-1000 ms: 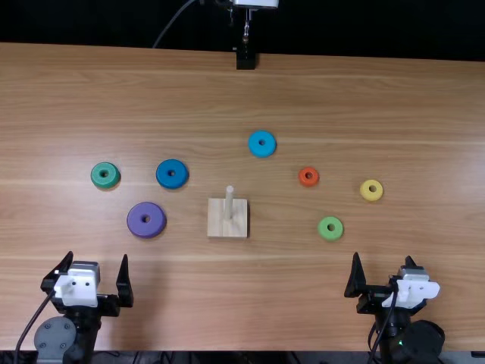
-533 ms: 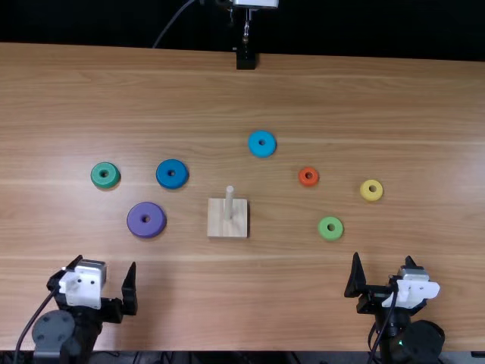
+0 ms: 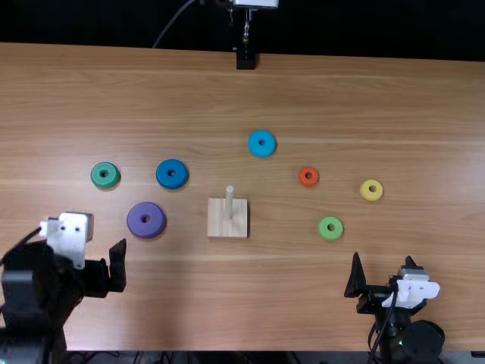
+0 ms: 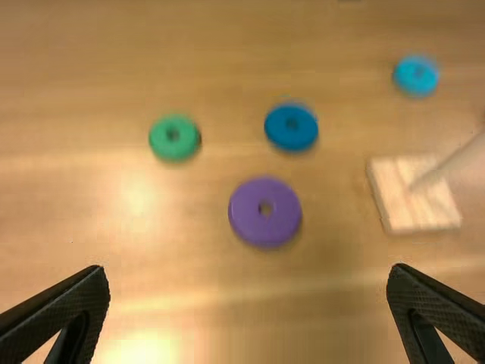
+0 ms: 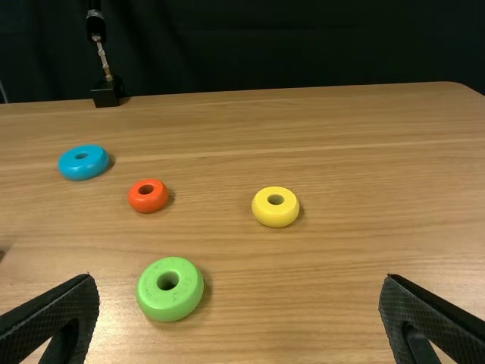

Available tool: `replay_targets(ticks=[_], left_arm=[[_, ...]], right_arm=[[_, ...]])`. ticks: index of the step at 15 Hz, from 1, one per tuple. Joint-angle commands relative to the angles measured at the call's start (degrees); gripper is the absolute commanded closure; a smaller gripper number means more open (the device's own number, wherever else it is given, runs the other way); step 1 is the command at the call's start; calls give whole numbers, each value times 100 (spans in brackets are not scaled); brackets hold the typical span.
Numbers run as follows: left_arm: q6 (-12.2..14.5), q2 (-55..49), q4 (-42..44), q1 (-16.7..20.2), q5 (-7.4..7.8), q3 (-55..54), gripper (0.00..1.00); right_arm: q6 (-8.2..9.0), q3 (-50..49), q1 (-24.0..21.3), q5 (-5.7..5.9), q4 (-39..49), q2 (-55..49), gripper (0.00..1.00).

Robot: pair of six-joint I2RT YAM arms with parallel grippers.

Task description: Build the Hanoi tower: stack the rings onto the peg from bottom to top in this color order: purple, dark blue, light blue, dark green, light green, yellow, orange.

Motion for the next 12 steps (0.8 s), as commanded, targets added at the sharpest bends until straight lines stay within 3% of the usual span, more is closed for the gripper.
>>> replay_targets(ticks=[1, 2, 4, 9, 12], left_arm=[[26, 529, -560, -25, -283, 689, 0], [47, 978, -961, -25, -399, 1023, 0], [78, 1865, -1183, -69, -410, 1410, 0], [120, 3544, -1109, -728, -452, 1770, 0], [120, 4238, -729, -956, -653, 1770, 0]], right_arm=[[-9, -433, -92, -21, -240, -73, 0], [-9, -433, -92, -21, -240, -73, 0], [-9, -433, -92, -21, -240, -73, 0], [-9, -433, -92, -21, -230, -73, 0], [-9, -433, -92, -21, -230, -73, 0]])
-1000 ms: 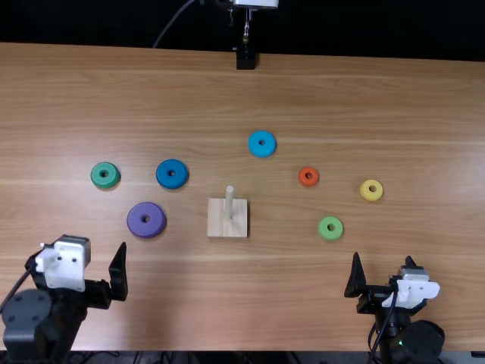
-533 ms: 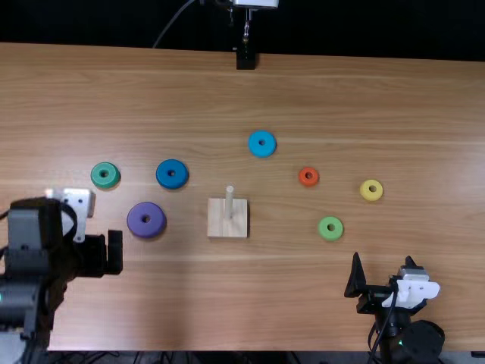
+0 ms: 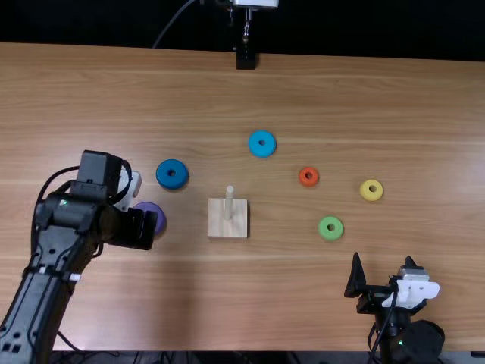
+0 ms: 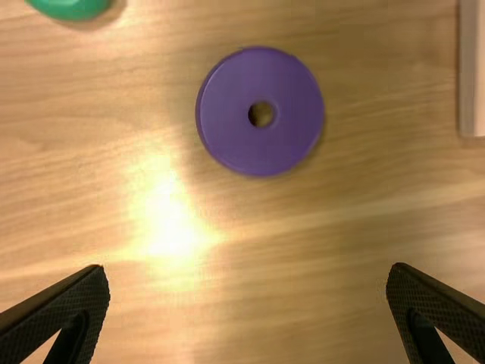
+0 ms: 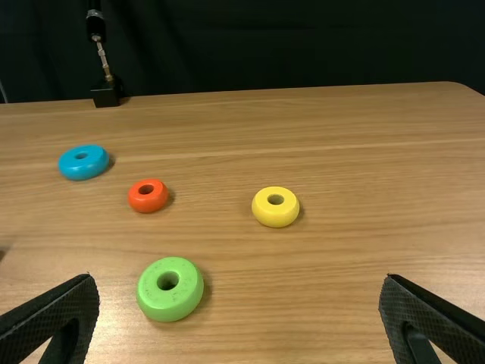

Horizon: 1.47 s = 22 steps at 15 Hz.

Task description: Build the Hanoi tower: stack the rings onto the peg from bottom to top in this color order: purple, dark blue, light blue, dark green, light green, yellow, orange.

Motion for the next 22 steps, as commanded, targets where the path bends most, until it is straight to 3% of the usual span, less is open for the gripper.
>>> replay_targets(ticks=[1, 5, 18, 22], left_arm=[[79, 292, 176, -124, -123, 222, 0], [79, 1022, 957, -265, -123, 231, 0], [89, 1857, 999, -282, -81, 328, 0], [68, 1909, 1537, -291, -49, 266, 0]], right_arm=[[-11, -433, -92, -19, -230, -73, 0], [-11, -433, -92, -19, -230, -73, 0], [-11, -433, -92, -19, -230, -73, 0], [-11, -433, -92, -19, -230, -73, 0]])
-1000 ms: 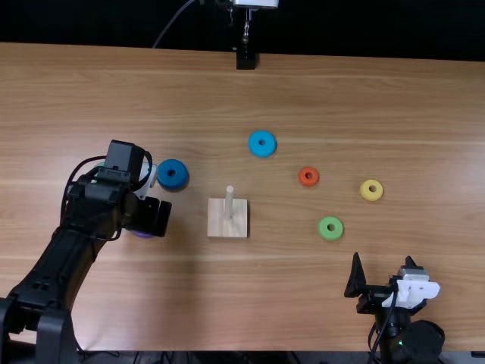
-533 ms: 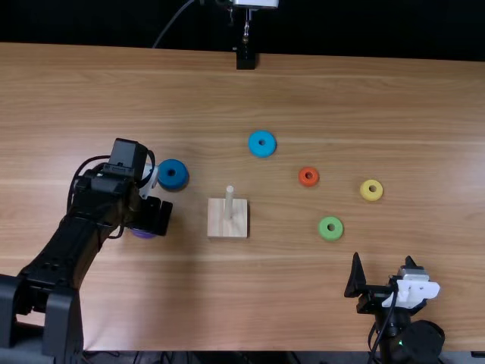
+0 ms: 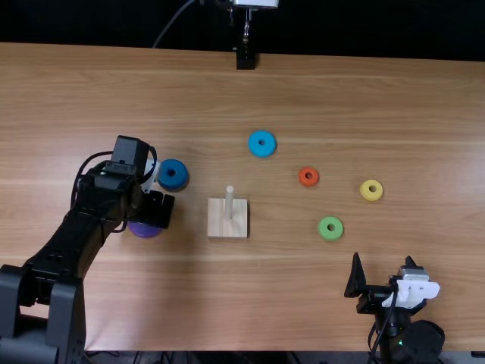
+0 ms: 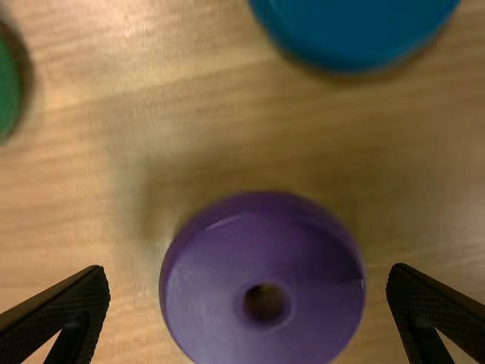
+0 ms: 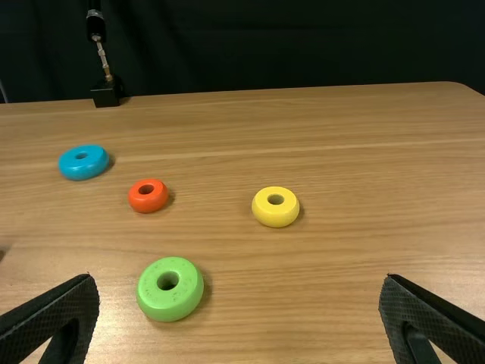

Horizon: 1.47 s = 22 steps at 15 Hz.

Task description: Build the Hanoi tower: stack the rings onto the peg from bottom to top in this color order: purple, dark blue, light blue, dark green, light green, yellow, orange.

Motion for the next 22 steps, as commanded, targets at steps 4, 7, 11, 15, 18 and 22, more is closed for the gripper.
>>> replay_targets(ticks=[4, 7, 11, 15, 18, 22], left_arm=[[71, 154, -1, -88, 82, 129, 0], [71, 198, -33, -88, 82, 102, 0], [71, 251, -54, -88, 82, 6, 0], [71, 251, -75, -88, 82, -179, 0], [81, 251, -86, -88, 82, -188, 0], [71, 242, -223, -88, 82, -284, 0]], right_arm=[[-11, -436, -92, -19, -228, -73, 0], [-11, -436, -92, -19, -228, -73, 0], [-11, -436, -92, -19, -238, -73, 0], [-11, -436, -92, -19, -238, -73, 0], [-11, -436, -92, -19, -228, -73, 0], [-11, -436, -92, -19, -228, -73, 0]])
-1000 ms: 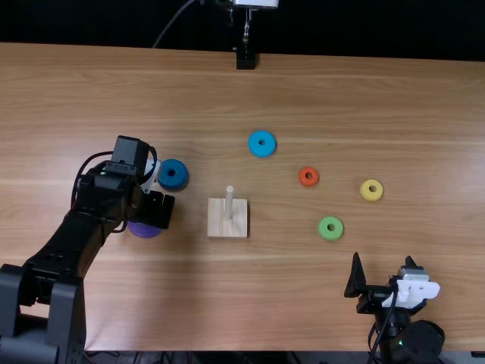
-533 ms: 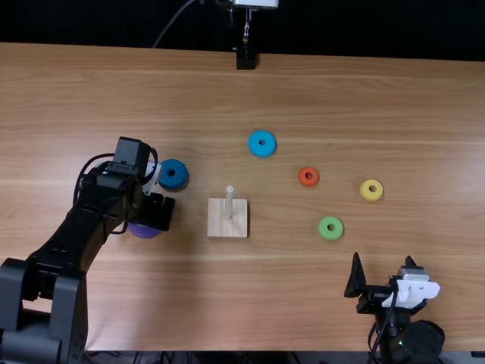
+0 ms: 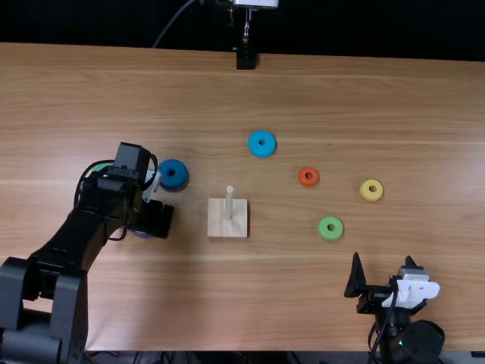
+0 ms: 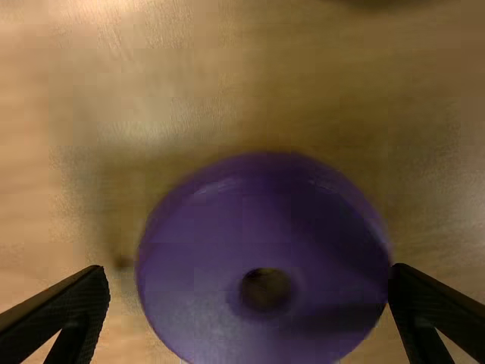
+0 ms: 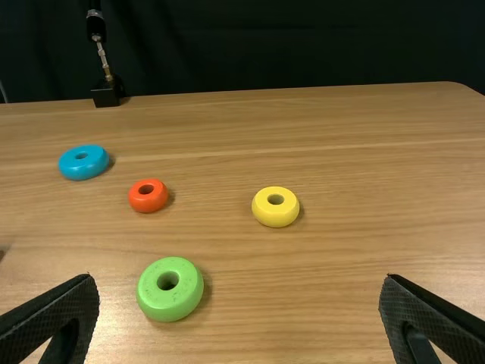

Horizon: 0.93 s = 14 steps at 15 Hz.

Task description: Build the Hanoi tower: stack the rings onto the peg from bottom to top in this color order: purple, dark blue, light blue, dark green, light green, yellow, orange.

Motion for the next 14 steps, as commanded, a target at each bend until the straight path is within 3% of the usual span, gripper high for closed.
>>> replay_targets(ticks=[1, 5, 6, 8, 9, 14], left_arm=[[68, 87, -13, -88, 73, -83, 0], [58, 87, -13, -88, 62, -83, 0], [68, 87, -2, -88, 62, -83, 4], [58, 78, 72, -88, 52, -180, 81], [58, 78, 93, -97, 62, -241, 100], [58, -71, -44, -97, -12, -118, 100]], right_arm=[[-11, -433, -92, -17, -228, -71, 0], [-11, -433, -92, -17, -228, -71, 0], [-11, -433, -92, -17, -238, -71, 0], [-11, -433, -92, -17, -228, -71, 0], [-11, -433, -92, -17, -228, -71, 0], [-11, -433, -92, -17, -228, -71, 0]])
